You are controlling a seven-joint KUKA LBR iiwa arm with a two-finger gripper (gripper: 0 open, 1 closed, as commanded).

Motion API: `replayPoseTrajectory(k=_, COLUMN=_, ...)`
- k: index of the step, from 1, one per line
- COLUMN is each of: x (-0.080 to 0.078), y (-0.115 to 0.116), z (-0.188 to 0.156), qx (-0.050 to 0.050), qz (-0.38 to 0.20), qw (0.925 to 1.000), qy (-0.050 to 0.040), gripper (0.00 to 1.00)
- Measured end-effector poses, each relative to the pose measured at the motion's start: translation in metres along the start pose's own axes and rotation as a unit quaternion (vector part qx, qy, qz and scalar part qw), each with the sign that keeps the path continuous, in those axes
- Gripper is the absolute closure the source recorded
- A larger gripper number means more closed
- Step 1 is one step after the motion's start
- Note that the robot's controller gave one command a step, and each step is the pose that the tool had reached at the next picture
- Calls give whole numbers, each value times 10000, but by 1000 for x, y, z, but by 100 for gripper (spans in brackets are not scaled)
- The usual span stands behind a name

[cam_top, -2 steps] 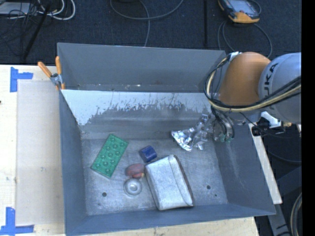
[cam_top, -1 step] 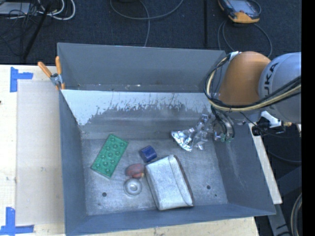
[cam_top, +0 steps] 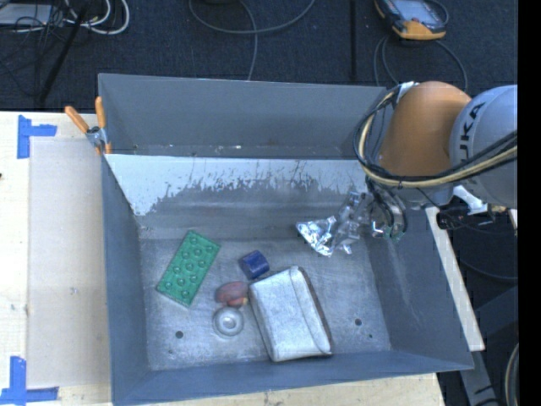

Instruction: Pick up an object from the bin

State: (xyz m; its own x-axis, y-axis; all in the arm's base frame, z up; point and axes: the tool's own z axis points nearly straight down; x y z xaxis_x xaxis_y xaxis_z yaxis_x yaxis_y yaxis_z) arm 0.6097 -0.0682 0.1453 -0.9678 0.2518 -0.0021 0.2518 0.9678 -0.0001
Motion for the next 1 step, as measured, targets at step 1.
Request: replayPoseTrajectory(k=1, x=-1, y=0, z=-31, qx=-3, qz=-14, qw=10000, qy=-10, gripper=100)
